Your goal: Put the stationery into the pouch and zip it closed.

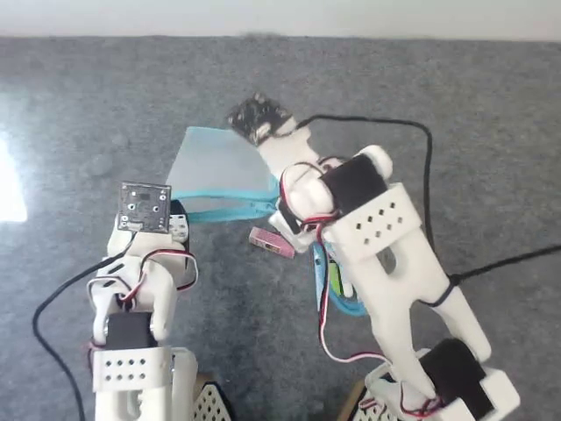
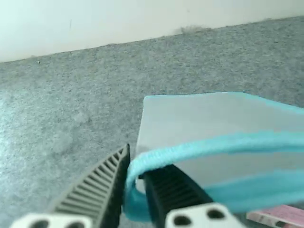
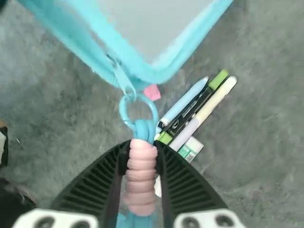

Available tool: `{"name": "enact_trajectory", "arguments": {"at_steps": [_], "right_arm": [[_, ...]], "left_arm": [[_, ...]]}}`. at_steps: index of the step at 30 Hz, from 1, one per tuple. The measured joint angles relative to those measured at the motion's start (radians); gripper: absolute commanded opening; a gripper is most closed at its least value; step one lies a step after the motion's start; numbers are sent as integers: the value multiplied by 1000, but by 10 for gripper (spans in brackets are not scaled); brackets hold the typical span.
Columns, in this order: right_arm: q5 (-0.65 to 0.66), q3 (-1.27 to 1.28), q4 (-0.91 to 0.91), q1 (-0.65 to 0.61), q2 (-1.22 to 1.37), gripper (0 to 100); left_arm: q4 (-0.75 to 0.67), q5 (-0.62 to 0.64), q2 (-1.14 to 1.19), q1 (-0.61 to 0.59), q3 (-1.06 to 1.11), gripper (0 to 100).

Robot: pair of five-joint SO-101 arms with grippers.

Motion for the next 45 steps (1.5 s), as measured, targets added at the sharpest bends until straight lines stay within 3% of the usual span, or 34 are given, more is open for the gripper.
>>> {"name": "enact_trajectory", "arguments": {"at_steps": [14,24,40,44,45], "right_arm": [[32,677,-273,124,-446,145],[-28,850,-508,287,-141,145],[-54,864,-525,353,51,136],[-17,882,-528,394,51,0],[12,882,-531,399,51,15]], "left_arm": [[-63,61,0,-25,52,11],[-63,61,0,-49,52,11],[-63,64,0,-49,52,11],[-63,64,0,-49,52,11],[-63,64,0,-49,52,11]]}}
